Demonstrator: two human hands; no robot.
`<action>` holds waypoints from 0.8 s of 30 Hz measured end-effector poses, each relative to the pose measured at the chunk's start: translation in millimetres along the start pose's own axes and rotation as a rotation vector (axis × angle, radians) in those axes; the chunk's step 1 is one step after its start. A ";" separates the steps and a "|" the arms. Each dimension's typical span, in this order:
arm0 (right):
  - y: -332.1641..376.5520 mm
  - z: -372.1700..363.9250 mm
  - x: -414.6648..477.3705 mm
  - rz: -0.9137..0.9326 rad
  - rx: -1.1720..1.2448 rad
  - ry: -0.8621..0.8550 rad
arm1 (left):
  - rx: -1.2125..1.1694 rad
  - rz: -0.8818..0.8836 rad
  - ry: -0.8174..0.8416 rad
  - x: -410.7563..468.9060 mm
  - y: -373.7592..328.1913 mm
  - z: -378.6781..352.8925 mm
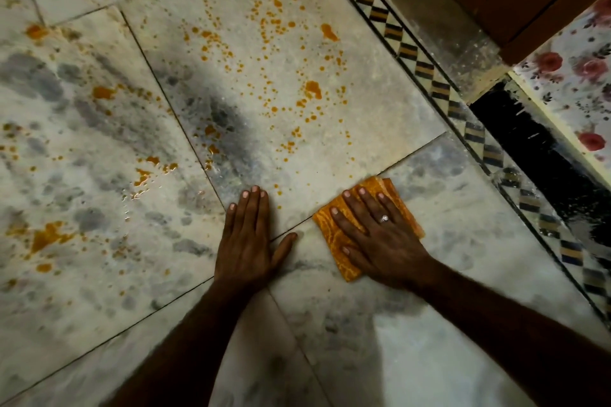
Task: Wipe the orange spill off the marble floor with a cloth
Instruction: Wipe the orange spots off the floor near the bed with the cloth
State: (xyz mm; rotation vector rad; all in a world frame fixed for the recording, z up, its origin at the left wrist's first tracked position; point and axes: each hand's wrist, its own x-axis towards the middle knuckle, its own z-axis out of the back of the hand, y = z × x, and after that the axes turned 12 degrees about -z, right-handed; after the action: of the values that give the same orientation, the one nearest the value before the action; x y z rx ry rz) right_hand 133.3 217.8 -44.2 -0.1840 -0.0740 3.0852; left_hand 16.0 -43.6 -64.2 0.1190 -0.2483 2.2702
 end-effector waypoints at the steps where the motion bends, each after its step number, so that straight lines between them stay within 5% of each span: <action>1: 2.2 0.0 2.0 0.003 0.001 0.000 | 0.012 0.002 -0.002 -1.0 0.6 -0.9; 9: 40.8 10.8 67.2 0.008 0.064 -0.007 | 0.038 0.038 -0.023 -4.9 2.6 -3.7; 17: -7.5 19.4 141.6 -0.205 0.109 0.051 | -0.007 0.076 0.052 -2.0 1.7 0.0; 24: -32.4 9.7 81.7 -0.501 0.090 0.024 | -0.036 0.079 0.011 -0.5 -0.4 2.9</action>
State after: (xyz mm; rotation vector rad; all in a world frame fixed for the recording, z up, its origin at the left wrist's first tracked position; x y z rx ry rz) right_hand 52.6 254.0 -42.5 -0.1674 0.0184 2.5806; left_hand 16.6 -44.4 -61.3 0.0792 -0.2922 2.3427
